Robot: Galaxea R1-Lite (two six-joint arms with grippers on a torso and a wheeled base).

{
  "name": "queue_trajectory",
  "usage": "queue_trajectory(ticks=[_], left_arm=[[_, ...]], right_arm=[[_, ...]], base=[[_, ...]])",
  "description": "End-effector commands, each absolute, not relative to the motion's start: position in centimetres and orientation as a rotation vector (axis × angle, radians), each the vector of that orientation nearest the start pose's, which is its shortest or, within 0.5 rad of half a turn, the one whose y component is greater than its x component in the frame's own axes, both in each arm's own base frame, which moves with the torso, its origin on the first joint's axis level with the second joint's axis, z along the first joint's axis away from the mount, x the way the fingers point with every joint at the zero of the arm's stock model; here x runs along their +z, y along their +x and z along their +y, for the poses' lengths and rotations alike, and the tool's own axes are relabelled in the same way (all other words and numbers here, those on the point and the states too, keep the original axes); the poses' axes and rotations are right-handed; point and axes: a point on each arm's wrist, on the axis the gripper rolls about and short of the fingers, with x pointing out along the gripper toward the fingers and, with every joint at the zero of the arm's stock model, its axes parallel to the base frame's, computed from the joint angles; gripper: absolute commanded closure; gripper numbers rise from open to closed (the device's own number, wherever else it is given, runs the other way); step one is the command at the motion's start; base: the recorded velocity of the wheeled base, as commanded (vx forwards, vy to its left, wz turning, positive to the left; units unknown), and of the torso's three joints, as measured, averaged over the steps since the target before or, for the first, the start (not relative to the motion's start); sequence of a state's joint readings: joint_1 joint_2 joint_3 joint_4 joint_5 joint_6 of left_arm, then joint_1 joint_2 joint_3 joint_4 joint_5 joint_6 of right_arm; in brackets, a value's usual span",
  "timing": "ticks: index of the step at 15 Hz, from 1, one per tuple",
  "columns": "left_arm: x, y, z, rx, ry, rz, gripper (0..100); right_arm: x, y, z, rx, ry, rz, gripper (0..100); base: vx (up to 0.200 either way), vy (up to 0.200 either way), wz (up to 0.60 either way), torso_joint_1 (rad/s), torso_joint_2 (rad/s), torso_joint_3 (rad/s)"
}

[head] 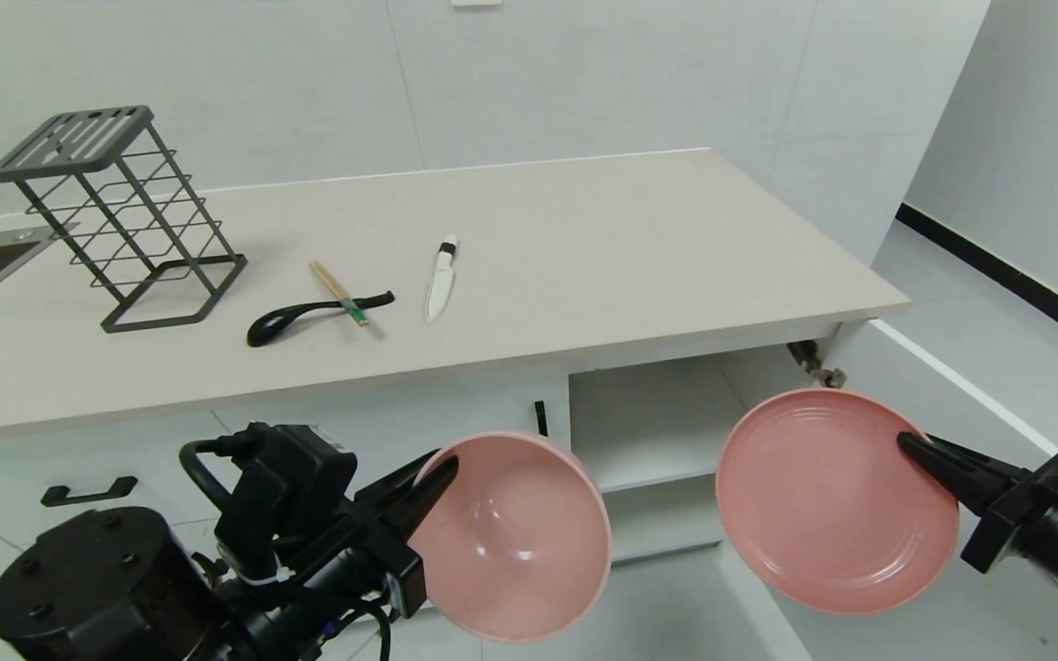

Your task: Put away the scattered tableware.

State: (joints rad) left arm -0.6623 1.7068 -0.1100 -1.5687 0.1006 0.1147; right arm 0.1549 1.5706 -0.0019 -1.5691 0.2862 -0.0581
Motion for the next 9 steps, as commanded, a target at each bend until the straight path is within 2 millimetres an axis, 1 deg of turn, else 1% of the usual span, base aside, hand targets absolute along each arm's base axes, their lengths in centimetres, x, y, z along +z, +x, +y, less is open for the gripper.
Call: queue_trajectory(ticks=[1, 3, 5, 6, 8, 9], left_arm=[[11.9, 16.8, -12.8, -0.562, 0.121, -0.011, 100], [12.0, 17.1, -12.5, -0.542, 0.119, -0.014, 100], [12.3, 17.7, -11.4, -0.481, 0.113, -0.026, 100], [12.4, 17.7, -11.0, -0.466, 0.111, -0.028, 100], [12.9, 17.3, -10.3, -0.445, 0.105, -0.046, 100], [12.7, 17.0, -10.1, -0.444, 0.109, -0.039, 100]], right_arm=[[12.0, 17.8, 3.8, 0.464, -0.056, 0.017, 100], [11.4, 18.1, 4.1, 0.479, -0.054, 0.046, 100], [10.9, 18.4, 4.2, 0.479, -0.053, 0.073, 100], [10.8, 18.6, 4.2, 0.481, -0.053, 0.079, 100], [10.6, 19.6, 4.5, 0.482, -0.052, 0.082, 100], [10.6, 20.1, 4.6, 0.484, -0.053, 0.080, 100]], base=[[0.000, 0.000, 0.00, -0.251, 0.50, 0.237], [0.000, 0.000, 0.00, -0.261, 0.49, 0.244], [0.000, 0.000, 0.00, -0.256, 0.49, 0.234], [0.000, 0.000, 0.00, -0.251, 0.50, 0.242], [0.000, 0.000, 0.00, -0.254, 0.49, 0.227], [0.000, 0.000, 0.00, -0.251, 0.47, 0.207]])
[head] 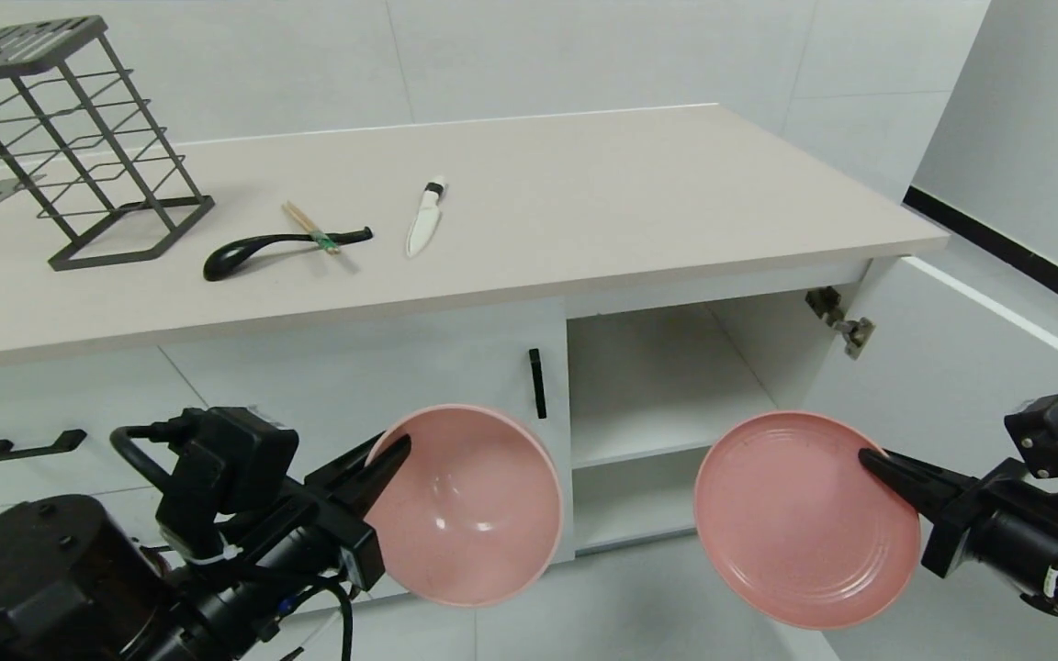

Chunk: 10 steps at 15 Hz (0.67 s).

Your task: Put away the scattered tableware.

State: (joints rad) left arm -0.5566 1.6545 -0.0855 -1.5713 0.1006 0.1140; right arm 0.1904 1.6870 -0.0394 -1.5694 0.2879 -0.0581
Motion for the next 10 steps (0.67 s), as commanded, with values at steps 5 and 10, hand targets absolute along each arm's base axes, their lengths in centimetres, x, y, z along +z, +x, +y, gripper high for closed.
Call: queue_trajectory(ticks=[5, 10], left_arm=[[12.7, 16.6, -9.4, -0.426, 0.066, -0.025, 100], [13.5, 16.2, -9.1, -0.426, -0.056, -0.040, 100]], right_arm=[[10.0, 21.4, 5.2, 0.500, -0.053, 0.099, 100], [9.5, 21.7, 5.2, 0.499, -0.053, 0.117, 100]], base=[[0.000, 0.000, 0.00, -0.248, 0.39, 0.170], [0.000, 0.000, 0.00, -0.209, 0.30, 0.118]])
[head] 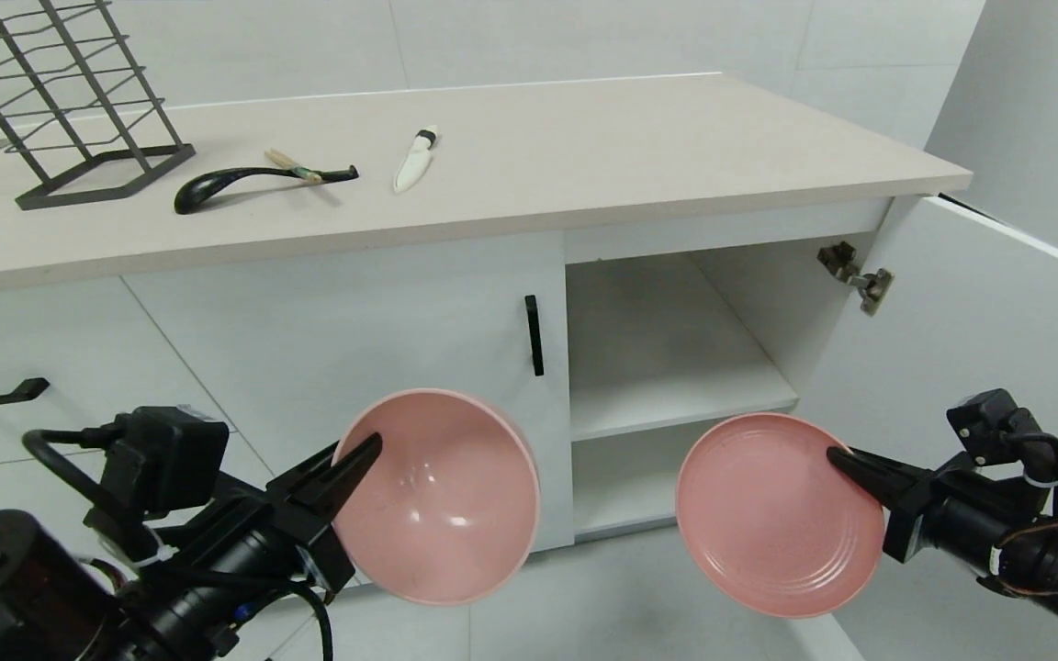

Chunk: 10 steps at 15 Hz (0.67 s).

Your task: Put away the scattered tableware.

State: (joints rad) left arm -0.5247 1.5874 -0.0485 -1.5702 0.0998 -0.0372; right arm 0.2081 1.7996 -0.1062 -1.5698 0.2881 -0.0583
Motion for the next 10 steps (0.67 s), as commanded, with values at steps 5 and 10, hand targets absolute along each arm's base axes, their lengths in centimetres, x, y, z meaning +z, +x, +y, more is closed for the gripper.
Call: queue_trajectory(ticks=[5, 10], left_arm=[[13.11, 15.89, -8.97, -0.427, -0.033, -0.026, 100], [13.27, 15.47, -8.72, -0.427, -0.037, -0.034, 100]], right_arm=[[9.56, 21.60, 5.23, 0.500, -0.053, 0.117, 100], [9.49, 21.51, 5.21, 0.500, -0.053, 0.121, 100]], base=[[0.000, -0.120, 0.00, -0.023, 0.17, 0.059], [0.000, 0.000, 0.00, 0.000, 0.00, 0.000]])
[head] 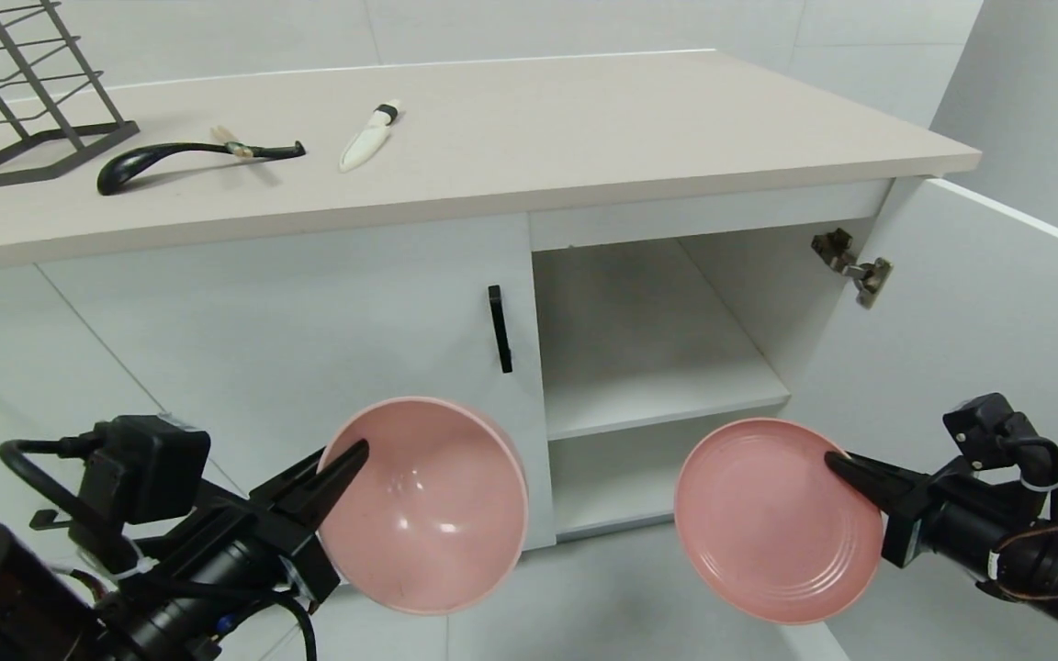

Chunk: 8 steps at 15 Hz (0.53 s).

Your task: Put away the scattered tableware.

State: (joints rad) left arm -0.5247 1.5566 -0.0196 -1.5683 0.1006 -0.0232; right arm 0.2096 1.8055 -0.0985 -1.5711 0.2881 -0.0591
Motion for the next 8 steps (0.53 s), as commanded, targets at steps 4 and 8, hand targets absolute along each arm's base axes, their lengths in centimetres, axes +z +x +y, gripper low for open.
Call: queue_trajectory(ticks=[4, 8], left_arm=[[13.02, 15.19, -8.57, -0.428, -0.033, -0.021, 100], [12.88, 15.19, -8.76, -0.439, -0.029, -0.014, 100]], right_arm=[[9.42, 21.42, 5.22, 0.502, -0.053, 0.126, 100], [9.11, 21.36, 5.66, 0.522, -0.054, 0.141, 100]], base=[[0.200, 0.000, 0.00, 0.004, 0.00, 0.019], [0.100, 0.000, 0.00, -0.004, 0.00, 0.004]])
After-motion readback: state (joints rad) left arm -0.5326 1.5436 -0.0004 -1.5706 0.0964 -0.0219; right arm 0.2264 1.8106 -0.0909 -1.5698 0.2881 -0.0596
